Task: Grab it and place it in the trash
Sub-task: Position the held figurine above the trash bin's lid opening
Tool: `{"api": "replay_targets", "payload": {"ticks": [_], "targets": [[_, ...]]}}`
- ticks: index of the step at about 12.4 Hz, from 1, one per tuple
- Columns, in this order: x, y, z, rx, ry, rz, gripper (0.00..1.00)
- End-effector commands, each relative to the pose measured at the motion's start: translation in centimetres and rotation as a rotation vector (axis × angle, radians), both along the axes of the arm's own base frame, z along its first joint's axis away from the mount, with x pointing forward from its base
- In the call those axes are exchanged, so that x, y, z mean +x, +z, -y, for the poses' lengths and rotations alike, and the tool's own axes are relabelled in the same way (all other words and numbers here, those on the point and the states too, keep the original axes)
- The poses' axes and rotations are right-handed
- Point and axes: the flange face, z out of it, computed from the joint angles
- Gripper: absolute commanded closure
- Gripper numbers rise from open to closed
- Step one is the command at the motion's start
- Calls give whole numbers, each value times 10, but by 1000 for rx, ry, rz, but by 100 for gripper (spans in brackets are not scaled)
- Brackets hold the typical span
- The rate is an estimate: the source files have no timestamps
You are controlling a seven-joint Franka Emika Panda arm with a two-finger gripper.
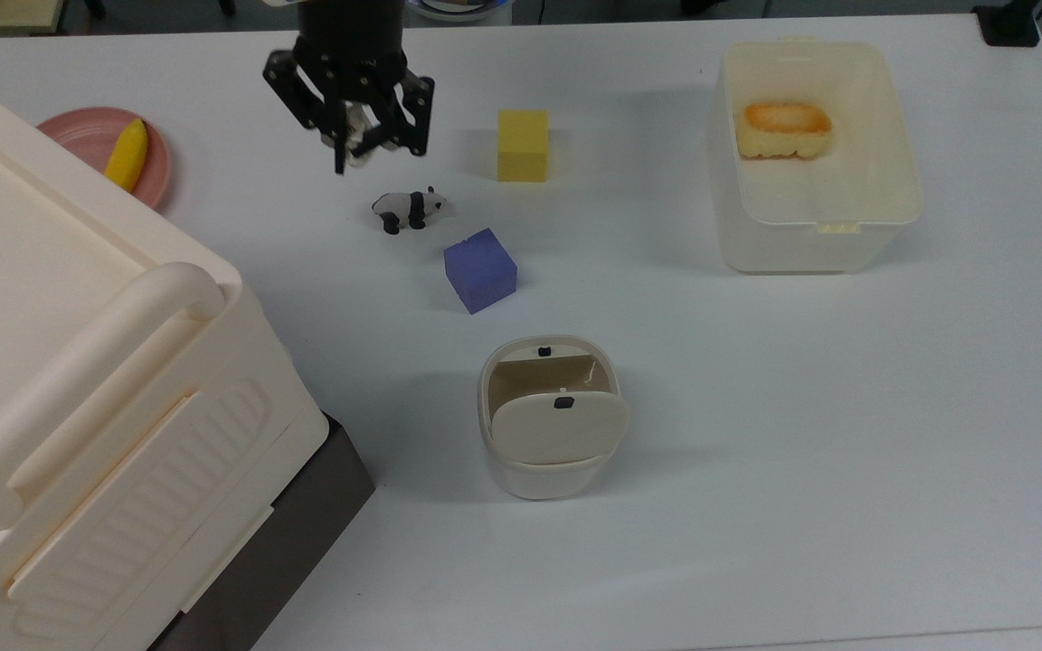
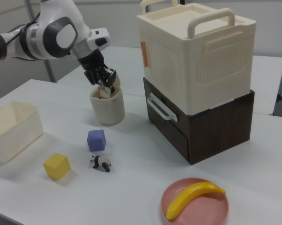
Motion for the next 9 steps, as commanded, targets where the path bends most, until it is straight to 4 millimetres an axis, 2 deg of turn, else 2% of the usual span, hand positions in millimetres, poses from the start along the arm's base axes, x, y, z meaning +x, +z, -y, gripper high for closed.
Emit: {"api": "replay_targets", "payload": {"ticks": [1, 4, 9], "targets": [[32, -13, -26, 79, 68, 102, 100], [55, -24, -42, 90, 147, 136, 100], [76, -40, -56, 105, 207, 246, 100]]}}
